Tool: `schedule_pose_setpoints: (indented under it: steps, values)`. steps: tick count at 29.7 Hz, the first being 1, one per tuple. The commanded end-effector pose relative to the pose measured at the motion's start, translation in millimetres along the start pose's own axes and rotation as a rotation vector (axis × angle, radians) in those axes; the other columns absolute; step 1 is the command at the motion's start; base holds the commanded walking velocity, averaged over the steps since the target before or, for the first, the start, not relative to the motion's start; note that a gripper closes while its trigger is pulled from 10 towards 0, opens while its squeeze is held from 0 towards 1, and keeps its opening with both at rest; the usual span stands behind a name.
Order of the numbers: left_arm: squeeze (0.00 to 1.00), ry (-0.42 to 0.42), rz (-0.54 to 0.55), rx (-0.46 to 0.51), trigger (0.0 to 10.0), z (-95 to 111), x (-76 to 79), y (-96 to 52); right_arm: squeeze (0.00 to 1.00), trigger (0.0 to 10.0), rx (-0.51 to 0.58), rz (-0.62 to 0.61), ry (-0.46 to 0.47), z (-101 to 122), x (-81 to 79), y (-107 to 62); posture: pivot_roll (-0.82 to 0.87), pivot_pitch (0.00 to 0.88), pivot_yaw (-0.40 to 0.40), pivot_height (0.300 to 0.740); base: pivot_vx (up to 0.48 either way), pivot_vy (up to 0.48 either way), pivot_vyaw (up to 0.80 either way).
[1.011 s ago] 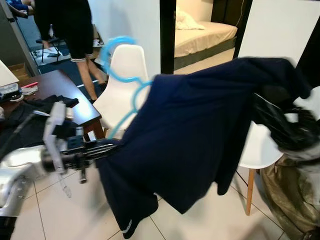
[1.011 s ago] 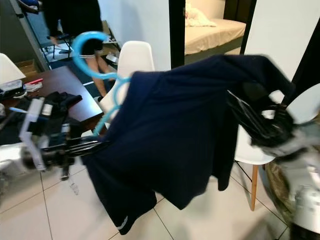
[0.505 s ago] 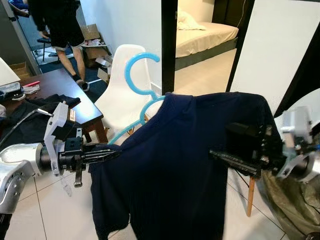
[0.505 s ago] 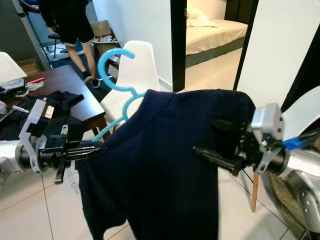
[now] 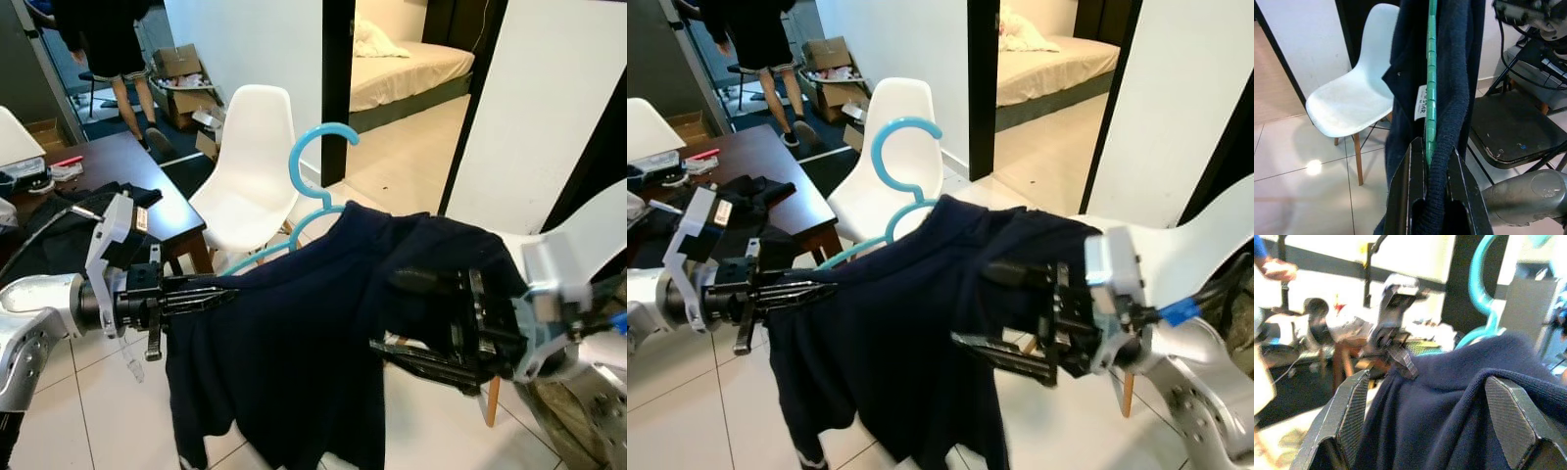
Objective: Hang hanger
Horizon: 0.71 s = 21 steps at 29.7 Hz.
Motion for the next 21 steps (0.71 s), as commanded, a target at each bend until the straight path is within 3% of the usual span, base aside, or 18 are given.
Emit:
schedule_pose_setpoints:
  steps: [1,6,14,16,17,18,19,21]
  values:
    - [0.00,0.018,-0.017,0.007,10.0,2,1.5,4.2,0.00,10.0,0.042,-0.014,-0.012,6,1.3,3.2,-0.03,0.000,0.051,0.740,0.000,0.000,0.00]
    - [0.00,0.012,-0.023,0.037,10.0,2,4.7,10.8,0.00,10.0,0.006,-0.122,0.008,-10,8.6,19.0,-0.04,0.000,0.053,0.740,0.000,0.000,0.00]
    - [0.00,0.006,-0.019,0.078,10.0,3,6.7,18.4,0.00,10.0,0.034,-0.144,0.051,-15,6.4,33.0,-0.04,0.000,0.050,0.740,0.000,0.000,0.00]
    - [0.00,-0.011,-0.035,0.099,10.0,0,10.2,25.7,0.00,10.0,0.192,-0.076,0.069,6,-2.4,42.8,-0.05,0.000,0.049,0.740,0.000,0.000,0.00]
    - [0.00,-0.011,-0.035,0.099,10.0,0,10.2,25.7,0.00,10.0,0.192,-0.076,0.069,6,-2.4,42.8,-0.05,0.000,0.049,0.740,0.000,0.000,0.00]
    - [0.00,-0.018,-0.042,0.104,10.0,-2,11.6,28.4,0.00,10.0,0.329,-0.030,0.096,24,-6.8,43.8,-0.05,0.000,0.049,0.740,0.000,0.000,0.00]
    - [0.00,-0.018,-0.042,0.104,10.0,-2,11.6,28.4,0.00,10.0,0.329,-0.030,0.096,24,-6.8,43.8,-0.05,0.000,0.049,0.740,0.000,0.000,0.00]
    - [0.00,-0.027,-0.050,0.109,10.0,-4,13.0,30.7,0.00,10.0,0.519,0.051,0.112,53,-13.7,38.4,-0.05,0.000,0.049,0.740,0.000,0.000,0.00]
Point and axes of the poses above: a point about 5 cm out from each wrist's last joint towards the gripper, its own y axis pointing out of the wrist towards the gripper, its own z axis along the axis of the wrist's last joint, x = y × z, the point moved 1 cm from there along y, pointing out of the wrist towards the gripper, and after that the axes turned 3 degrees about -y, right-handed, at the moved point
